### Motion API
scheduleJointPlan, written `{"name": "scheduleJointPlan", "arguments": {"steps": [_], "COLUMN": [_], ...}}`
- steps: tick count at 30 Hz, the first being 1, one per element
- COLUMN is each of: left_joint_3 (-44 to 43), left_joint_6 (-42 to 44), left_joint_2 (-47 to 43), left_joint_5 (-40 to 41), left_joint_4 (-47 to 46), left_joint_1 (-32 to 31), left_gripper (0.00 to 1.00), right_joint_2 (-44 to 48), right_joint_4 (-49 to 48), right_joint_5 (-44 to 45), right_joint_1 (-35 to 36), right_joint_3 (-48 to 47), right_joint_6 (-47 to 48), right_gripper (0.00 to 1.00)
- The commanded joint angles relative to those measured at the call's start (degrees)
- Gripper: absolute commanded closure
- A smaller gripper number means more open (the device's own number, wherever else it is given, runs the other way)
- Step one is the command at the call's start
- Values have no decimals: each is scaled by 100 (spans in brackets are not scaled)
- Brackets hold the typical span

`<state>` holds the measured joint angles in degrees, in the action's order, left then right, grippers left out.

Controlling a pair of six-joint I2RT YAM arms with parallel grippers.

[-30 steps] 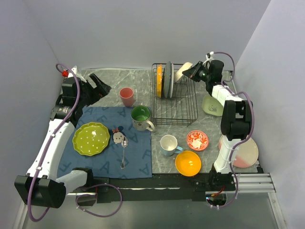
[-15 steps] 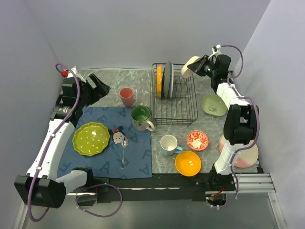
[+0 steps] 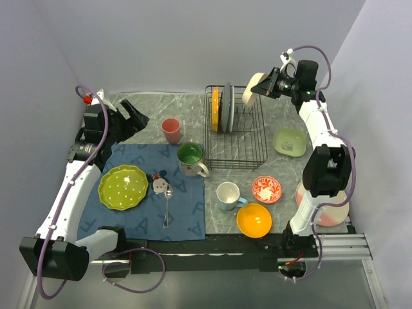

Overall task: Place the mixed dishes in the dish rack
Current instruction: Insert the plate into the dish rack

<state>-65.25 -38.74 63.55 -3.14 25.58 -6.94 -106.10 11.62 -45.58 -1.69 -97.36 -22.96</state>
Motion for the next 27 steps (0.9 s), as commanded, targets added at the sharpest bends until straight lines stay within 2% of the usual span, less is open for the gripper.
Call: {"name": "scheduleJointPlan", "arguments": {"steps": [1,4,9,15,20,24,27], "left_joint_3": [-84,-75,-102,-67,-49,-58,-49], "left_joint_6": [68,51,60,42,16,24,16], "left_joint_2": [-185,-194,-220,-229,-229,-246,-264], "left_joint_5": [-11,-20,-20,-20,-73,-47,-47], "left_joint_4": [-36,-45,-36,-45,-89,-54,-54], "left_joint_1": [35,35,35,35,35,35,35], "left_gripper": [3,3,3,3,3,3,3], "right_joint_2": [-287,-498,-815,-973,-1465,-1712,-1764], "right_joint_4": [1226,1457,2335,3081,4031,4252,4200], "right_joint_5": [-838,-1329,-1567,-1427,-1199,-962,-953], "right_joint_1": [-112,-182,-200,-217,-244,-287,-314], "right_joint_3": [-854,-1048,-1346,-1426,-2233,-2454,-2463], "right_joint_6": [651,731,1179,1698,2199,2243,2226], "right_gripper": [100,100,100,100,100,100,90]}}
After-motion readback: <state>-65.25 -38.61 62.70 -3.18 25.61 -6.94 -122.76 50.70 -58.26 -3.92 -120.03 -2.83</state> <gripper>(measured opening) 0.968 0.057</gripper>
